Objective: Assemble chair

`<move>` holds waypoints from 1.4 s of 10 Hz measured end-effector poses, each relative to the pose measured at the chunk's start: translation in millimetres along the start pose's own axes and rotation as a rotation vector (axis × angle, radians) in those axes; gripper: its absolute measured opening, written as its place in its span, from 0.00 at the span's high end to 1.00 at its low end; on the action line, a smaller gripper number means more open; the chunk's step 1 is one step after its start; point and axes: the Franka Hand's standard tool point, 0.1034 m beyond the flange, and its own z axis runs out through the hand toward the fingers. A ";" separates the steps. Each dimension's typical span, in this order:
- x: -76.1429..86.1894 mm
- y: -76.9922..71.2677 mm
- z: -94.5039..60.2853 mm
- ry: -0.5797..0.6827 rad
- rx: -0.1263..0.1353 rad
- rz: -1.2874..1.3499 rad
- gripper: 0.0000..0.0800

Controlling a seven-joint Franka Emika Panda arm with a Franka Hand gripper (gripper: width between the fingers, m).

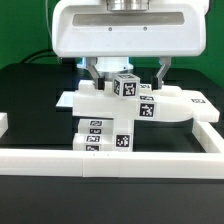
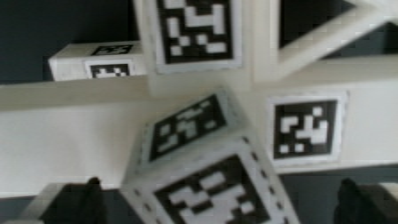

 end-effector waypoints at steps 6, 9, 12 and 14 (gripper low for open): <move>-13.9 -2.7 -6.2 -0.210 0.026 -0.038 0.19; -7.7 -0.5 -8.4 -0.181 0.030 -0.138 0.19; -3.4 5.2 -5.4 -0.147 0.014 -0.331 0.19; -1.8 7.3 -3.7 -0.131 0.000 -0.362 0.34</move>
Offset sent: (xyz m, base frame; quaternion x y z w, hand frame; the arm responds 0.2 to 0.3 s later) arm 0.0023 0.0089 0.0087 0.0187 -0.1259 -0.0626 0.9899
